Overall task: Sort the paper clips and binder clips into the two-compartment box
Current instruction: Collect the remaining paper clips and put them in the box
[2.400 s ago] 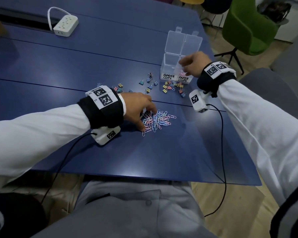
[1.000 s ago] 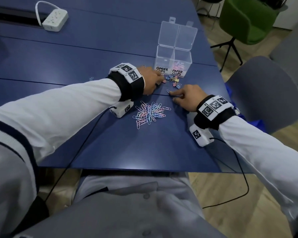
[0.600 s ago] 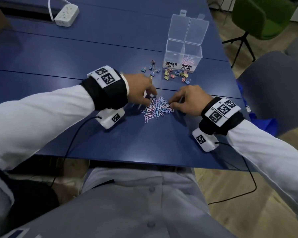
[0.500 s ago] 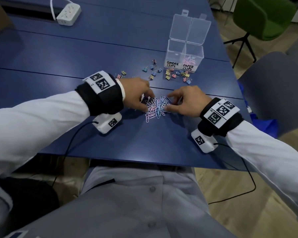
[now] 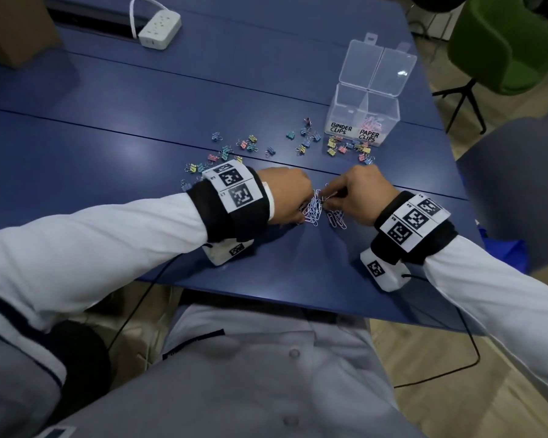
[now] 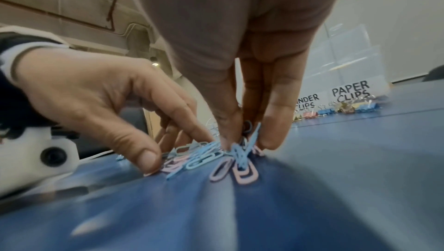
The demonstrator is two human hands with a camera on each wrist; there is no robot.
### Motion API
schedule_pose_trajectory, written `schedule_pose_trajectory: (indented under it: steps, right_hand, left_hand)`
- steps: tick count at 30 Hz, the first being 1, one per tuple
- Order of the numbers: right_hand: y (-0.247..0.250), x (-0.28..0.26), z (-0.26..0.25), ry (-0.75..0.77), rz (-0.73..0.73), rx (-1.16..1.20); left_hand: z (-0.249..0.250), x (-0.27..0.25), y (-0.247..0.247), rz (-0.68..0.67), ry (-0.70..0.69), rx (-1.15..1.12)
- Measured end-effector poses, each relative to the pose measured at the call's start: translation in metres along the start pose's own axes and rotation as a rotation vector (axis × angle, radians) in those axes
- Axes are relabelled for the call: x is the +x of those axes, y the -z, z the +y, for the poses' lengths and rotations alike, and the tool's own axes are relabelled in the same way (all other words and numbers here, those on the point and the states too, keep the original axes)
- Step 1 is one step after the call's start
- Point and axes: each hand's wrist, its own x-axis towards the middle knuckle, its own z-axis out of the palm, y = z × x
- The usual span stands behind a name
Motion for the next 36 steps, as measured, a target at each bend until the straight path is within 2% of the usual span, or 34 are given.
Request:
schedule_pose_trajectory:
  steps: [8, 14, 18, 21, 24, 27, 30, 36]
  right_hand:
    - [0.012, 0.003, 0.013, -0.066, 0.055, 0.104]
    - [0.043, 0.019, 0.025, -0.165, 0.091, 0.433]
    - [0.062, 0.032, 0.029, -0.172, 0.106, 0.522]
    - [0.073, 0.052, 0.042, -0.201, 0.196, 0.544]
    - [0.085, 0.078, 0.058, -0.294, 0.326, 0.602]
    - [0.097, 0.1, 0.073, -0.4, 0.417, 0.547]
    - [0.102, 0.113, 0.077, -0.45, 0.436, 0.401]
    - [0.106, 0.117, 0.074, -0.442, 0.292, 0.209]
  left_hand:
    - [0.004, 0.005, -0.004, 0.093, 0.037, 0.034]
    - [0.002, 0.021, 0.008, 0.076, -0.022, -0.001]
    - [0.002, 0.031, 0.015, 0.09, -0.018, -0.078]
    - [0.001, 0.036, 0.018, 0.099, -0.03, -0.089]
    - [-0.002, 0.037, 0.02, 0.107, -0.042, -0.081]
    - [-0.007, 0.039, 0.02, 0.116, -0.042, -0.09]
    - [-0.012, 0.039, 0.018, 0.143, -0.036, -0.147]
    - [-0.023, 0.043, 0.038, 0.247, -0.03, -0.314]
